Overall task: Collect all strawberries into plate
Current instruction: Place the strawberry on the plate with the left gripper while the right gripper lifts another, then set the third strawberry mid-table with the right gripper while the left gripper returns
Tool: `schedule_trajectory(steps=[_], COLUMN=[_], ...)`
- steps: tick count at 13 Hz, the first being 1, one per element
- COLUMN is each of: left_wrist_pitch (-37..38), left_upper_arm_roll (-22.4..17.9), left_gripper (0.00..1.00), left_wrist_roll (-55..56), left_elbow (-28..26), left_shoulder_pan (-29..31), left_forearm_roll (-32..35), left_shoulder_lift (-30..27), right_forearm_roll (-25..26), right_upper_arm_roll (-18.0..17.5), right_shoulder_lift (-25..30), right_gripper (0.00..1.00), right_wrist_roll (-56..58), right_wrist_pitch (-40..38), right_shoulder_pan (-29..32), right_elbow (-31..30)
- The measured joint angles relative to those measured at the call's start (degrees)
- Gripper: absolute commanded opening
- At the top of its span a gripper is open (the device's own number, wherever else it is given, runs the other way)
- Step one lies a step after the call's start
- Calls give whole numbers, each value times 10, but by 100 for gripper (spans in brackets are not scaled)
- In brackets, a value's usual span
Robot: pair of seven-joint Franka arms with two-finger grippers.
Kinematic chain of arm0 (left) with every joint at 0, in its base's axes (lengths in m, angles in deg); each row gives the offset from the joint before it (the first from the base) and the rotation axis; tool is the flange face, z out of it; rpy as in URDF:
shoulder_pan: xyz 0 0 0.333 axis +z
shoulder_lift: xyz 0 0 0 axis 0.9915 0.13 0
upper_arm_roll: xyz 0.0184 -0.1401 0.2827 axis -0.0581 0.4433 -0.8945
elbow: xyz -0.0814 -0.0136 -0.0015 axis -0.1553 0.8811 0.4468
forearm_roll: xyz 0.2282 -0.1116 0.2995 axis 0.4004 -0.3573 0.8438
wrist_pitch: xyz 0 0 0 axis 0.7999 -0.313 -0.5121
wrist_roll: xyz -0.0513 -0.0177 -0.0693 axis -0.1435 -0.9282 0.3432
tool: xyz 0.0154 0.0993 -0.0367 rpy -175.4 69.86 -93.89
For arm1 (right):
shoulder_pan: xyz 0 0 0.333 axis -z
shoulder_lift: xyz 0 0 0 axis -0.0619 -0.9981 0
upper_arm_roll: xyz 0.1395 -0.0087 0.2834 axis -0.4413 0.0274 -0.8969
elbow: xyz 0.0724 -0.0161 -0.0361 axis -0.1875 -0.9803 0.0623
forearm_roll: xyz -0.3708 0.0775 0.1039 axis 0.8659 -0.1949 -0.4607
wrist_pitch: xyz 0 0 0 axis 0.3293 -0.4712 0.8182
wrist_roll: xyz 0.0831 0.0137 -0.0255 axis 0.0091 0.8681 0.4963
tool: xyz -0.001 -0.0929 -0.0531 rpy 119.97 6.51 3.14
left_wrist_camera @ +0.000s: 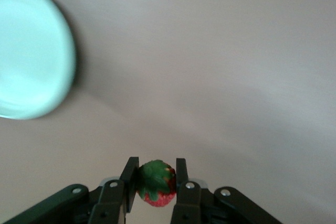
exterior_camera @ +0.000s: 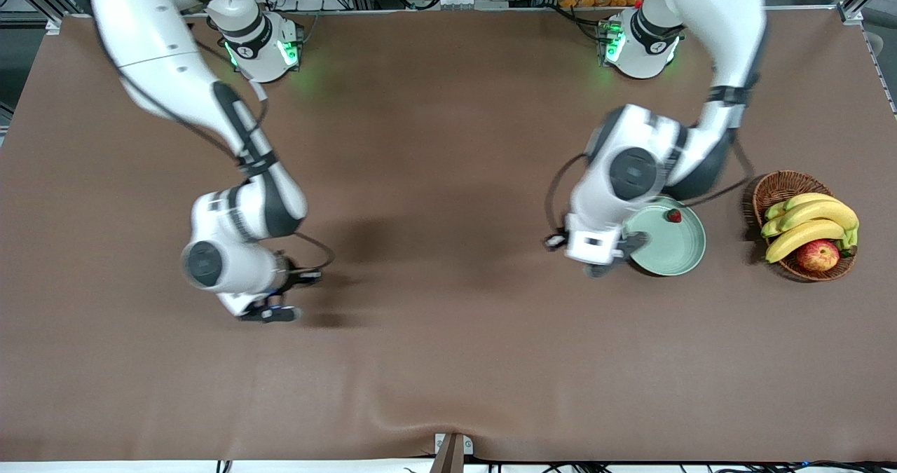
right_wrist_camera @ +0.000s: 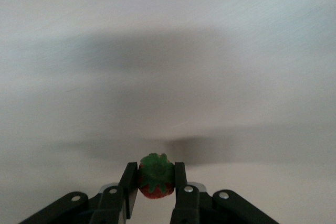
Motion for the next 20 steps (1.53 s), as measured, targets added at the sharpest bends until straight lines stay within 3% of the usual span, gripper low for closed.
schedule_trajectory(steps=[5, 8, 9, 10, 12, 14, 16, 20], left_wrist_pitch=[10, 10, 10, 10, 10, 10, 9, 38], left_upper_arm_roll=[0, 1, 0, 1, 0, 0, 3, 45], left_gripper=[0, 3, 18, 53, 100, 100, 100, 100], left_wrist_roll=[-66, -81, -101, -124, -181, -210, -215, -202], left_elbow=[-48, -52, -53, -54, -56, -56, -52, -14], left_shoulder_pan=[87, 103, 108, 116, 136, 149, 150, 146], left_forearm_roll=[51, 94, 99, 101, 101, 101, 101, 101], left_shoulder_lift=[33, 51, 53, 55, 56, 56, 52, 26], right_forearm_roll=[-146, -192, -211, -231, -267, -285, -288, -290], right_upper_arm_roll=[1, 2, 2, 2, 3, 4, 4, 10], right_shoulder_lift=[0, -1, -2, -4, -8, -18, -33, -40], right_gripper=[6, 6, 6, 6, 9, 13, 27, 93], right_wrist_roll=[-73, -74, -74, -74, -76, -76, -76, -76], right_wrist_pitch=[7, 19, 28, 41, 74, 102, 128, 141], right_shoulder_pan=[-116, -159, -173, -186, -208, -221, -226, -226], right_elbow=[0, 0, 0, -1, -1, -2, -3, -2])
